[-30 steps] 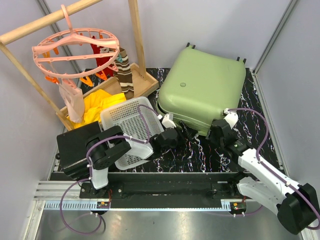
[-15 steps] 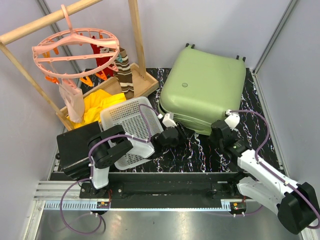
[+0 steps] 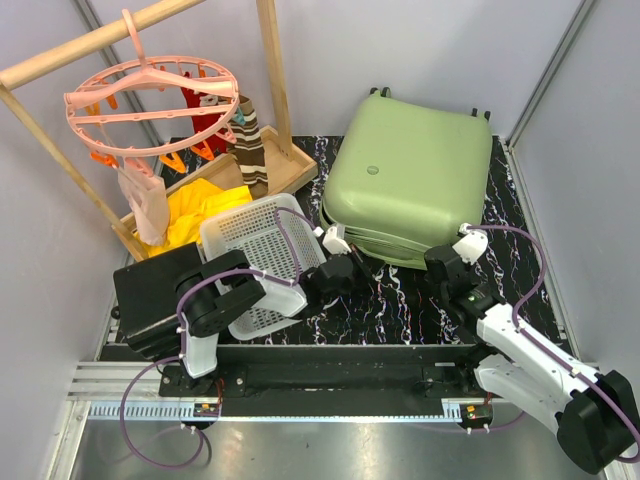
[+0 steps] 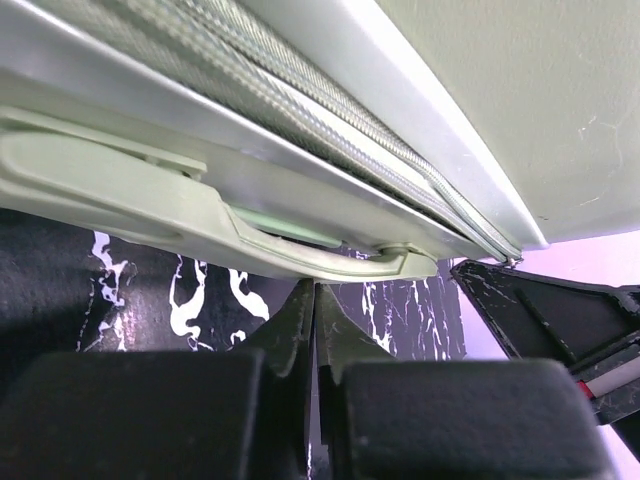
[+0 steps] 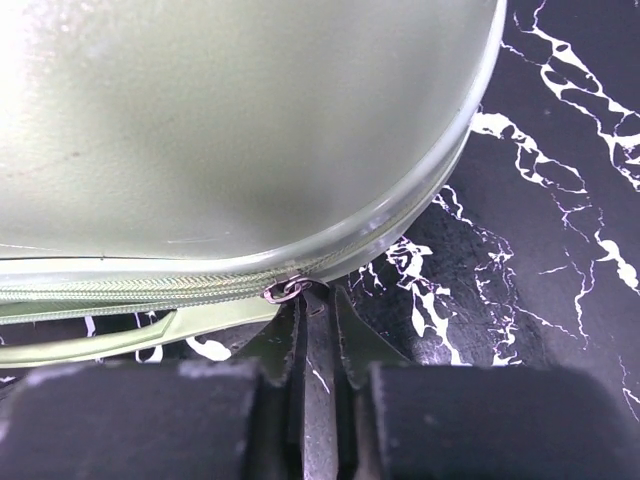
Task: Open, take out, and arrange the luggage
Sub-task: Unzip the luggage
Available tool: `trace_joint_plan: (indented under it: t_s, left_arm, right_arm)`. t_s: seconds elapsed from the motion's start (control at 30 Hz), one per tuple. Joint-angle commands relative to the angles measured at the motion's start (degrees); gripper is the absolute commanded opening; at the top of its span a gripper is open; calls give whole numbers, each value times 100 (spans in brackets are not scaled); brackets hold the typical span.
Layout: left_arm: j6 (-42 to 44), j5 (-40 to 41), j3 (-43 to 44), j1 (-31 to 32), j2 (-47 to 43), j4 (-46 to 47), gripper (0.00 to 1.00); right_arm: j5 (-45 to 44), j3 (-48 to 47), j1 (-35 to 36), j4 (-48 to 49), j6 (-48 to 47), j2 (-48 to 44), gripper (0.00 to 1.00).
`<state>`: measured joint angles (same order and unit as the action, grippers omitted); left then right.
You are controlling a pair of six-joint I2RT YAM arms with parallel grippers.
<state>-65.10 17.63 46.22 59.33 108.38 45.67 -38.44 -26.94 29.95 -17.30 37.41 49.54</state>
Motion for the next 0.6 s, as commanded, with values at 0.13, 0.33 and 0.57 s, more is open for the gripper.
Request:
trace_joint_plan:
  t_s: [0.13, 0.33, 0.57]
  left_arm:
    - [279, 391, -166, -334, -194, 337, 0]
    - [287, 329, -148, -501, -168, 399, 0]
    - [235, 92, 36, -782, -10, 381, 0]
  right_arm:
    - [-999, -136, -69, 403, -120, -94, 0]
    - [-1324, -215, -130, 333, -330, -111, 0]
    - [-1307, -189, -490, 289, -375, -146, 0]
